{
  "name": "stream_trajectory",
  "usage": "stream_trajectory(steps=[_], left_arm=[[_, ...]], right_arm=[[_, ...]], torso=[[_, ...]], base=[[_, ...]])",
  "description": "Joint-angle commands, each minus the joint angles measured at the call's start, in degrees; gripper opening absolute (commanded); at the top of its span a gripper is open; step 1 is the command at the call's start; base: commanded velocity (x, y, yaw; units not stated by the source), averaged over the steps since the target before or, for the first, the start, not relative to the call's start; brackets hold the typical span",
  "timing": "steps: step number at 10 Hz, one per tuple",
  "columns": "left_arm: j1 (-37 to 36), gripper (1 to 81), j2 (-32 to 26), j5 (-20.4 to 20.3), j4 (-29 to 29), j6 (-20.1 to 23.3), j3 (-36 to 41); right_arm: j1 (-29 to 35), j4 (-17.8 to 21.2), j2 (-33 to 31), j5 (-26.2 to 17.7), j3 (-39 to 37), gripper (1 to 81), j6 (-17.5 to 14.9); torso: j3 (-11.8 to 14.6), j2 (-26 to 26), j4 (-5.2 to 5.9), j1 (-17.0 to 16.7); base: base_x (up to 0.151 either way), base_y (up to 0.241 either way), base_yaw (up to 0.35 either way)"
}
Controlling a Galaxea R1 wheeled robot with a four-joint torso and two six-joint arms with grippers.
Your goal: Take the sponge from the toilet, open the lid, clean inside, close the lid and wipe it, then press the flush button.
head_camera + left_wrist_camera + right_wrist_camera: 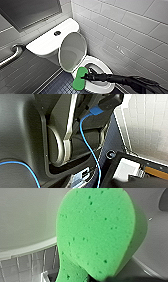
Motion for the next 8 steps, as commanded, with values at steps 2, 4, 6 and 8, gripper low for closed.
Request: stream_trajectory(steps=[2,4,6,8], left_arm=[[2.25,81.1,-0.36,5.41,0.74,0.19,1.21],[2.16,81.1,-0.36,5.41,0.83,0.19,1.3],[2.16,81.1,-0.09,5.41,0.92,0.19,1.21],[1.99,81.1,0.17,5.5,0.92,0.19,1.3]], right_arm=[[0.26,-2.52,-6.42,-3.16,9.85,1.0,0.28],[-0.79,-2.44,-11.67,-2.81,13.8,1.0,0.28],[-1.94,-2.26,-16.0,-2.54,16.62,1.0,0.28],[-2.03,-2.08,-21.8,-2.02,21.19,1.0,0.64]], torso=[[0.0,0.0,0.0,0.0],[0.0,0.0,0.0,0.0],[0.0,0.0,0.0,0.0],[0.0,0.0,0.0,0.0]], base=[[0.0,0.0,0.0],[0.0,0.0,0.0],[0.0,0.0,0.0],[0.0,0.0,0.0]])
